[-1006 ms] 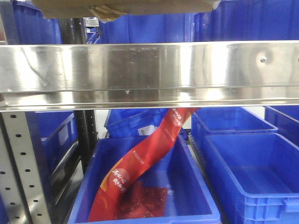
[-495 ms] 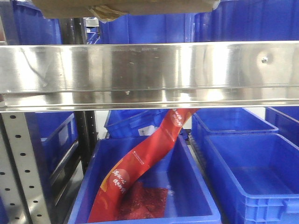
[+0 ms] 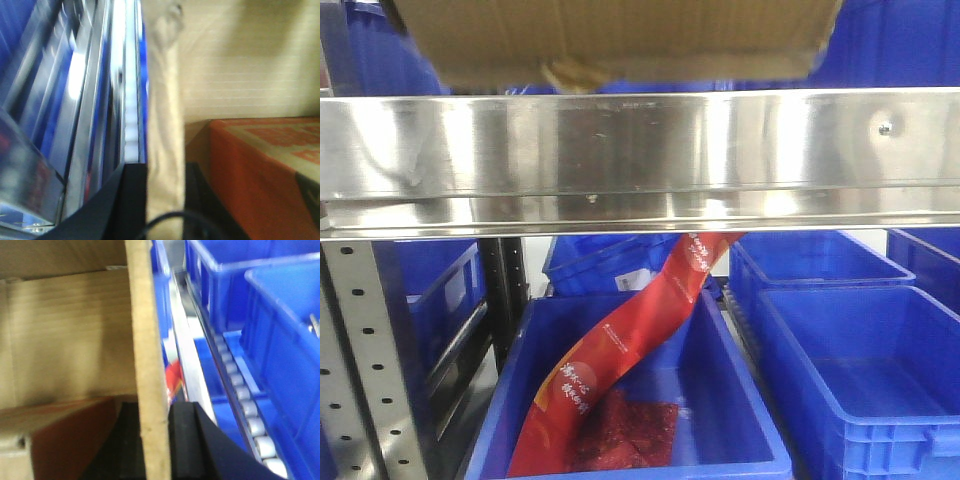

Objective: Stack two boxes on right shelf middle

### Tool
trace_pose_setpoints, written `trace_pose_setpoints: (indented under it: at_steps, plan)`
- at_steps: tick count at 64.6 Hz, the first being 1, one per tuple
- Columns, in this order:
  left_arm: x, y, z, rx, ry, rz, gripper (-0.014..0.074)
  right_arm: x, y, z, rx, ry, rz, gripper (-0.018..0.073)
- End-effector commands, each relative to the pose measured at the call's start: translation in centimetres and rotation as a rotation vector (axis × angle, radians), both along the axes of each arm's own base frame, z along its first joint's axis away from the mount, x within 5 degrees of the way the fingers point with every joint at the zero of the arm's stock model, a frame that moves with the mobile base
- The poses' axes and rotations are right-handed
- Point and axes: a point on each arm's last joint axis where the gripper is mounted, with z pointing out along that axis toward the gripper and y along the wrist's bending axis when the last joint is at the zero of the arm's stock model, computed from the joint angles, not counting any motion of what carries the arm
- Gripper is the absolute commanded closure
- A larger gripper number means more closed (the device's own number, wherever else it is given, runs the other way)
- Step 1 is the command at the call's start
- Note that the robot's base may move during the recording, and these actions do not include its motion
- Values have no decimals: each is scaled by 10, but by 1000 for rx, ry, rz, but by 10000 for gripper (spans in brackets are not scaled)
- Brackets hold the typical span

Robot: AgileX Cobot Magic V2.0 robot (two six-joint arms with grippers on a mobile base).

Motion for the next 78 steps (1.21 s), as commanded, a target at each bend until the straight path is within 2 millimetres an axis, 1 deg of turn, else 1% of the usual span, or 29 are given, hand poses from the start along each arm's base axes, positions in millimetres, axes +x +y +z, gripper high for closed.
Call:
trace_pose_setpoints:
  at_steps: [1,7,13,19,22,24,26,28,30,31,32,33,38,42,46,55,58,61,65,68,71,72,74,75,78]
  plan:
    - [3,7,2,2,-19,3,708,8,-2,1,-23,-41,4,713]
    - [11,7,-9,13,24,-1,708,18,2,-12,-36,-4,1,713]
    - [17,4,-17,14,54,-27,708,22,3,-19,-45,21,-5,713]
    - [21,1,-22,11,67,-47,705,23,3,-20,-46,25,-5,706]
    - [22,0,-24,13,72,-56,689,23,2,-20,-46,23,-9,679]
    - [23,0,-25,13,70,-56,660,23,2,-20,-47,23,-9,646]
    - [23,0,-25,13,71,-56,636,24,1,-20,-47,21,-10,587]
    - [23,-1,-25,13,69,-57,588,24,0,-20,-47,21,-13,529]
    - [23,-1,-25,12,67,-57,542,24,0,-20,-46,19,-11,461]
    - [23,-1,-25,12,67,-57,505,24,0,-20,-46,17,-10,426]
    - [23,-1,-24,12,65,-57,493,24,0,-19,-45,15,-9,374]
    - [23,-1,-24,12,63,-57,456,24,1,-19,-45,14,-9,340]
    - [24,-1,-23,11,59,-58,340,24,1,-19,-46,12,-8,184]
    - [23,0,-23,10,57,-58,274,25,0,-19,-52,7,-9,118]
    - [22,0,-22,10,55,-57,226,25,0,-18,-59,3,-11,97]
    - [14,2,-9,0,25,-57,214,15,-4,-6,-52,-25,-15,137]
    - [8,3,-2,-10,7,-61,222,10,-6,0,-47,-35,-16,173]
    - [1,3,4,-26,6,-66,251,4,-8,5,-43,-42,-21,237]
    - [-5,4,8,-35,8,-69,336,-1,-11,11,-36,-48,-26,333]
    - [-8,5,11,-37,3,-69,449,-3,-11,12,-27,-47,-25,438]
    - [-9,5,12,-39,0,-70,547,-4,-11,11,-16,-32,-26,571]
    - [-9,5,12,-39,2,-70,598,-5,-11,11,-11,-27,-25,605]
    - [-10,5,13,-42,-1,-71,668,-6,-10,10,8,-18,-21,675]
    - [-11,5,14,-49,-1,-75,704,-7,-9,10,21,-11,-18,727]
    - [-13,3,15,-56,-3,-82,708,-9,-8,11,42,-4,-6,719]
